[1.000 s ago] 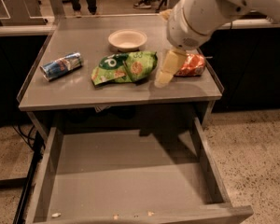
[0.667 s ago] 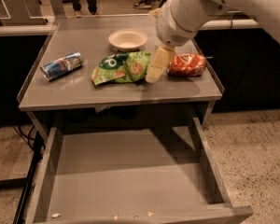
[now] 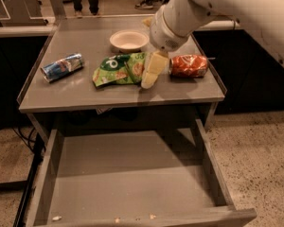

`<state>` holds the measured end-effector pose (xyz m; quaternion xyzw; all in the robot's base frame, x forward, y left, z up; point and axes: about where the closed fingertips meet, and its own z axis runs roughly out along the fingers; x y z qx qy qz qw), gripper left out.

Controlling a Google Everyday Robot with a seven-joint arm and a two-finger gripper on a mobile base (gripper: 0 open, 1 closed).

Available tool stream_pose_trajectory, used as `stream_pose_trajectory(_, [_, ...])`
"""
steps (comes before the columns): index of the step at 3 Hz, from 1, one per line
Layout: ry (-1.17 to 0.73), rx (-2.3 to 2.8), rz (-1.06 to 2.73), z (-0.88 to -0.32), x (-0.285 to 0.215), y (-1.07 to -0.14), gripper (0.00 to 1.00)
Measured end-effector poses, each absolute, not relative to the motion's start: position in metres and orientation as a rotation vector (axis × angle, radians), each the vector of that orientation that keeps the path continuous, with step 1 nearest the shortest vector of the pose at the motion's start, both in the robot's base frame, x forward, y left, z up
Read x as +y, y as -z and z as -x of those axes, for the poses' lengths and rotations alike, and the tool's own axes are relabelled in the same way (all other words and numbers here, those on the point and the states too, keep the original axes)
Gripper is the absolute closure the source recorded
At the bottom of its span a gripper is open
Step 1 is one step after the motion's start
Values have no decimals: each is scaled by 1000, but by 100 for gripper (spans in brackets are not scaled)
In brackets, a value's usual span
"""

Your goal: Place green rice chip bag into top drawer

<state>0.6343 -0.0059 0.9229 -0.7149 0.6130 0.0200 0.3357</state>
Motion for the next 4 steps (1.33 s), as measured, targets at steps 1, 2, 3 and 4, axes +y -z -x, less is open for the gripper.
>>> stream_pose_trajectory(1, [-147, 1616, 1955, -599, 11, -866, 0])
stream_pose_trajectory(2, [-144, 1619, 1958, -609, 12, -866, 0])
stream_pose_trajectory(3, [-116, 1621, 1957, -638, 10, -874, 0])
stream_pose_trajectory(4, [-109, 1640, 1949, -672, 7, -872, 0])
